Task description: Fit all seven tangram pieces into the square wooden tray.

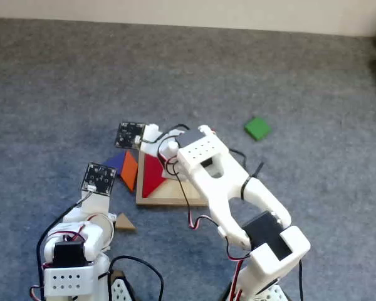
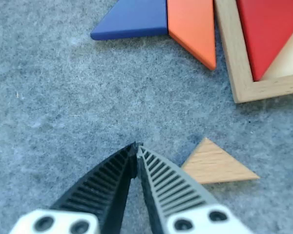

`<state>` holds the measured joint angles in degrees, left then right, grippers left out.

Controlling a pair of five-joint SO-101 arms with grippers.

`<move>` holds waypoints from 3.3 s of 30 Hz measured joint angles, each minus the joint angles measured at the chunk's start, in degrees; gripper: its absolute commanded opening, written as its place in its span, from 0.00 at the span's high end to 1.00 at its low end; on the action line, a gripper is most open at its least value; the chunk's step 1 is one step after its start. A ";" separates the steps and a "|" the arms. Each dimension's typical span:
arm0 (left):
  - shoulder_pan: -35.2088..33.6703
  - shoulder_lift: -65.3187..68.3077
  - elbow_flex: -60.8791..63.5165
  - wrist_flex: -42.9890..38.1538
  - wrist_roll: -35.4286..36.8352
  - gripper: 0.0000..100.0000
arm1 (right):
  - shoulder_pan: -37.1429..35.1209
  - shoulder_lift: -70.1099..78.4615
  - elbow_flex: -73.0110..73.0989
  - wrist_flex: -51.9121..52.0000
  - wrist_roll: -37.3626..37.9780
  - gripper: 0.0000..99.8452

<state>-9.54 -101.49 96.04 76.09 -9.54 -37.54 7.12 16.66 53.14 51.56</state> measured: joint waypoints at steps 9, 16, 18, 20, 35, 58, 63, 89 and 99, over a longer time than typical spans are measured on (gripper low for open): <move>0.00 0.00 0.00 0.00 0.00 0.99 | 0.00 0.00 -2.81 4.75 -0.62 0.71; 0.00 0.00 0.00 0.00 0.00 0.99 | 0.00 0.00 -2.81 7.74 -1.76 0.65; 0.00 0.00 0.00 0.00 0.00 0.99 | 0.00 0.00 -2.81 8.09 -3.43 0.65; 0.00 0.00 0.00 0.00 0.00 0.99 | 0.00 0.00 -2.81 8.09 -4.13 0.65; 0.00 0.00 0.00 0.00 0.00 0.99 | 0.18 0.00 -2.81 10.99 -6.77 1.00; 0.00 0.00 0.00 0.00 0.00 0.99 | 8.97 6.51 -1.93 -3.25 -31.82 1.00; 0.00 0.00 0.00 0.00 0.00 0.99 | 8.79 8.18 -2.02 -6.68 -31.82 1.00; 0.00 0.00 0.00 0.00 0.00 0.99 | 11.60 -15.03 13.71 -14.51 -31.91 1.00; 0.00 0.00 0.00 0.00 0.00 0.99 | 24.09 -27.60 19.34 -14.51 -31.91 0.94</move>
<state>-9.54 -101.49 96.04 76.09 -9.54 -13.45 -20.48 36.00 38.64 19.65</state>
